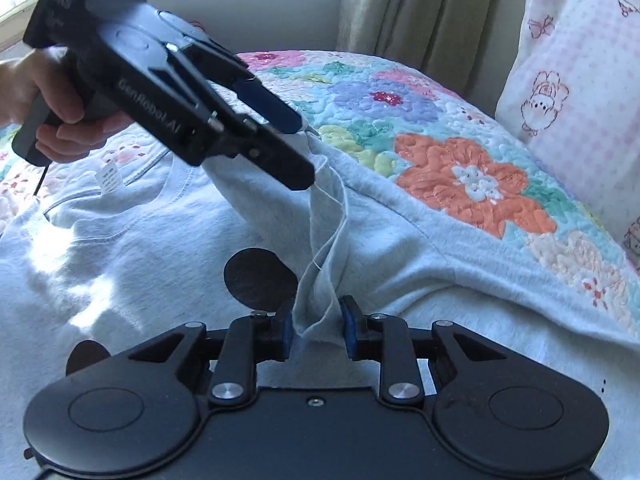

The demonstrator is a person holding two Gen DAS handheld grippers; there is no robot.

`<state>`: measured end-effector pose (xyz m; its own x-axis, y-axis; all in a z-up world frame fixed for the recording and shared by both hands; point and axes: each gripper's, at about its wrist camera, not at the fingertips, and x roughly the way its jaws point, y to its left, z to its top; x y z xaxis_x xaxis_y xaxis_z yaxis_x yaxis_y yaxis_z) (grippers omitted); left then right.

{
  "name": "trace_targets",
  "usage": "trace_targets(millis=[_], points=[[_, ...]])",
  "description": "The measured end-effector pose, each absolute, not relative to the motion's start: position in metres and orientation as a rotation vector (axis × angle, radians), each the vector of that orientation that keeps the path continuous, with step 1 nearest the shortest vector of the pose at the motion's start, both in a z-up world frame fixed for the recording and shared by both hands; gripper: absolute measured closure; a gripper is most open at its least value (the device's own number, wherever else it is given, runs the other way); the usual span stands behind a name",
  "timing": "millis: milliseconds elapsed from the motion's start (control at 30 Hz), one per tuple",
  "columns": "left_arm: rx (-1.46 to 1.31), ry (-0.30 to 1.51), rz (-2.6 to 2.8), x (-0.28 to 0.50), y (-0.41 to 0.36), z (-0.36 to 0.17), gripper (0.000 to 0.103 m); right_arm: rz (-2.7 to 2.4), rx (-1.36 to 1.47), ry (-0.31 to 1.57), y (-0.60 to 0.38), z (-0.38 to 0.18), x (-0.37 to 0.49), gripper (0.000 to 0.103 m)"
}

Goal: Fold clothes

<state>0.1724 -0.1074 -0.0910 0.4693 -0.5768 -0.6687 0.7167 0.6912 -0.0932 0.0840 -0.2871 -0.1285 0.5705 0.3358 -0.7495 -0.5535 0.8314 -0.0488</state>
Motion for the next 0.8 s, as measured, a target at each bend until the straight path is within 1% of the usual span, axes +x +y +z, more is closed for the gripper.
trace_targets(millis=[133, 167, 200, 233, 267, 300, 333, 400, 467, 500, 533, 567, 600, 633, 667, 733, 800], points=[[0.249, 0.753, -0.792, 0.164, -0.100, -0.102, 0.034, 0.538, -0.236, 0.809, -0.294, -0.127, 0.082, 0.073], [0.261, 0.765, -0.784, 0.164, -0.102, -0.105, 0.037, 0.538, -0.239, 0.803, -0.293, -0.127, 0.081, 0.073], [0.283, 0.799, -0.749, 0.166, -0.106, -0.109, 0.044, 0.536, -0.242, 0.797, -0.292, -0.128, 0.080, 0.076], [0.300, 0.834, -0.703, 0.169, -0.109, -0.111, 0.070, 0.531, -0.247, 0.792, -0.292, -0.128, 0.080, 0.082], [0.316, 0.869, -0.656, 0.172, -0.112, -0.114, 0.087, 0.527, -0.252, 0.786, -0.291, -0.127, 0.081, 0.085], [0.335, 0.888, -0.623, 0.177, -0.115, -0.112, 0.094, 0.523, -0.261, 0.779, -0.290, -0.125, 0.084, 0.089], [0.357, 0.890, -0.606, 0.183, -0.118, -0.107, 0.100, 0.518, -0.270, 0.771, -0.290, -0.122, 0.087, 0.091], [0.409, 0.841, -0.545, 0.201, -0.124, -0.086, 0.101, 0.487, -0.318, 0.735, -0.288, -0.111, 0.101, 0.092], [0.387, 0.730, -0.423, 0.230, -0.126, -0.053, 0.101, 0.387, -0.341, 0.655, -0.289, -0.087, 0.132, 0.092], [0.344, 0.674, -0.363, 0.244, -0.122, -0.038, 0.100, 0.313, -0.327, 0.617, -0.290, -0.075, 0.149, 0.092], [0.278, 0.623, -0.312, 0.255, -0.114, -0.026, 0.097, 0.183, -0.258, 0.596, -0.294, -0.061, 0.169, 0.089], [0.212, 0.573, -0.261, 0.267, -0.106, -0.014, 0.085, 0.053, -0.188, 0.573, -0.298, -0.048, 0.190, 0.081], [0.159, 0.564, -0.214, 0.276, -0.096, -0.008, 0.068, -0.064, -0.114, 0.555, -0.303, -0.036, 0.208, 0.060], [0.122, 0.608, -0.172, 0.284, -0.084, -0.009, 0.035, -0.124, -0.013, 0.574, -0.311, -0.032, 0.213, 0.048], [0.089, 0.649, -0.144, 0.287, -0.072, -0.011, 0.030, -0.183, 0.088, 0.591, -0.318, -0.029, 0.217, 0.047], [0.034, 0.700, -0.189, 0.271, -0.047, -0.021, 0.030, -0.193, 0.246, 0.602, -0.332, -0.034, 0.210, 0.046], [0.046, 0.739, -0.244, 0.245, -0.033, -0.035, 0.030, -0.130, 0.363, 0.602, -0.344, -0.048, 0.193, 0.046]])
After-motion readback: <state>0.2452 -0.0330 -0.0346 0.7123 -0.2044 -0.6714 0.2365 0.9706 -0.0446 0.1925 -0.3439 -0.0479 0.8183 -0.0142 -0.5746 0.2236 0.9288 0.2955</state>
